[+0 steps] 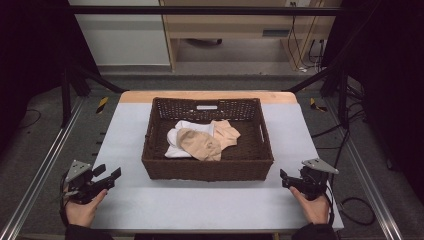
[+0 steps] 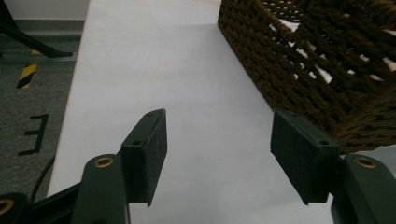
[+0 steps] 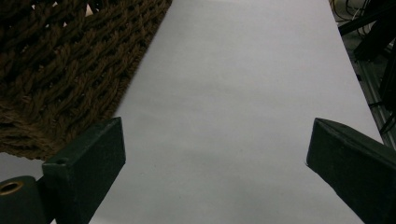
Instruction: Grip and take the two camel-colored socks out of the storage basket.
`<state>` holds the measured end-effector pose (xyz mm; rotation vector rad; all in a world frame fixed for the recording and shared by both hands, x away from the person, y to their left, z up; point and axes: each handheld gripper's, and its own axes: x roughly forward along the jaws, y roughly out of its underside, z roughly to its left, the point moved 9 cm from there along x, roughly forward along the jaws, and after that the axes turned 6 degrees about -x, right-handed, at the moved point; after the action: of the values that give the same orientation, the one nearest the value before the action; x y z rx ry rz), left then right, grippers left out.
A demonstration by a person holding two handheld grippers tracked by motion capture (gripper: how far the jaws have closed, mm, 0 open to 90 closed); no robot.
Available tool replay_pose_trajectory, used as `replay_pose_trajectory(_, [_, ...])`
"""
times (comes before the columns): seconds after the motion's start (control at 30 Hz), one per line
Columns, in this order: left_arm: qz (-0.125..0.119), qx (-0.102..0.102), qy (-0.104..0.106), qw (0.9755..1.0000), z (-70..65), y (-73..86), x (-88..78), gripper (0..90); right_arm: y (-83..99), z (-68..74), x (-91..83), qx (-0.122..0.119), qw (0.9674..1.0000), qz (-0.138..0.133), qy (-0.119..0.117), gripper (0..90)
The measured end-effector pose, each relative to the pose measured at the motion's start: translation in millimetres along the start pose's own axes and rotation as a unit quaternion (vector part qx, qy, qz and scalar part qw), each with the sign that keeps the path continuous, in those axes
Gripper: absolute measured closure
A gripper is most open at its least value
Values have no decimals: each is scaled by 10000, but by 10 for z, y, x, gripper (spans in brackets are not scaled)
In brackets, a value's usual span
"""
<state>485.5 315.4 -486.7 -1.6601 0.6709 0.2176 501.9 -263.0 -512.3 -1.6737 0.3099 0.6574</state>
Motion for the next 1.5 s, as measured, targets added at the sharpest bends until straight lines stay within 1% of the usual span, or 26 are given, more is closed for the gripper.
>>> replay_pose_trajectory(0.13, [-108,-18,73,9999,-86,-91,-56,382,19,-26,5,-12,10000,43,34,48])
replay_pose_trajectory(0.17, [-108,-18,73,9999,-86,-91,-56,384,19,-26,5,-12,10000,43,34,48])
replay_pose_trajectory(0.2, [-161,-5,133,9998,-136,-135,-71,384,22,-31,6,-10,10000,46,43,48])
replay_pose_trajectory(0.23, [-161,-5,133,9998,-136,-135,-71,385,22,-31,6,-10,10000,46,43,48])
replay_pose_trajectory(0.3, [-203,42,163,9997,-186,-183,-83,384,27,-31,11,-42,10000,70,54,48])
replay_pose_trajectory(0.37, [-257,79,257,9993,-270,-236,-96,384,24,-36,10,-48,9999,64,77,48])
replay_pose_trajectory(0.43, [-270,173,320,9990,-333,-269,-109,383,18,-35,3,-36,10000,30,63,48])
replay_pose_trajectory(0.5, [-284,190,332,9989,-357,-289,-117,383,15,-34,3,-31,10000,11,62,48])
replay_pose_trajectory(0.53, [-326,184,381,9986,-404,-336,-128,383,20,-28,8,-60,10000,27,49,48])
replay_pose_trajectory(0.67, [-376,247,427,9981,-491,-433,-133,381,15,-20,8,-79,10000,17,44,48])
replay_pose_trajectory(0.73, [-427,247,442,9978,-535,-494,-132,380,9,-21,3,-59,10000,-10,45,48])
replay_pose_trajectory(0.77, [-427,247,442,9978,-535,-494,-132,380,9,-21,3,-59,10000,-10,45,48])
replay_pose_trajectory(0.8, [-483,240,502,9973,-588,-558,-134,380,9,-24,0,-56,10000,-16,44,47])
replay_pose_trajectory(0.83, [-483,240,502,9973,-588,-558,-134,383,9,-24,0,-56,10000,-16,44,47])
replay_pose_trajectory(0.87, [-520,234,574,9967,-633,-601,-136,383,7,-28,-1,-57,10000,-28,60,44])
replay_pose_trajectory(0.93, [-548,261,653,9960,-707,-659,-134,398,2,-30,-8,-48,10000,-56,61,44])
replay_pose_trajectory(0.97, [-548,261,653,9960,-707,-659,-134,399,2,-30,-8,-48,10000,-56,61,44])
replay_pose_trajectory(1.1, [-638,317,723,9948,-820,-769,-135,403,-1,-30,-9,-55,9999,-61,66,44])
replay_pose_trajectory(1.13, [-676,332,734,9945,-857,-819,-130,407,-1,-29,-11,-58,9999,-60,64,45])
replay_pose_trajectory(1.17, [-676,332,734,9945,-857,-819,-130,408,-1,-29,-11,-58,9999,-60,64,45])
replay_pose_trajectory(1.2, [-710,346,746,9941,-904,-874,-117,409,1,-27,-9,-63,9999,-51,72,45])
replay_pose_trajectory(1.3, [-749,399,805,9931,-991,-949,-85,411,-3,-28,-6,-77,9999,-57,72,45])
replay_pose_trajectory(1.33, [-749,399,805,9931,-991,-949,-85,411,-3,-28,-6,-77,9999,-57,72,45])
replay_pose_trajectory(1.37, [-740,420,852,9927,-1031,-981,-61,411,-5,-28,-5,-80,9999,-61,72,45])
replay_pose_trajectory(1.43, [-741,407,861,9927,-1049,-997,-45,411,-5,-28,-6,-86,9999,-56,69,45])
replay_pose_trajectory(1.5, [-739,412,897,9924,-1110,-1043,-2,411,-8,-29,-7,-94,9999,-67,80,45])
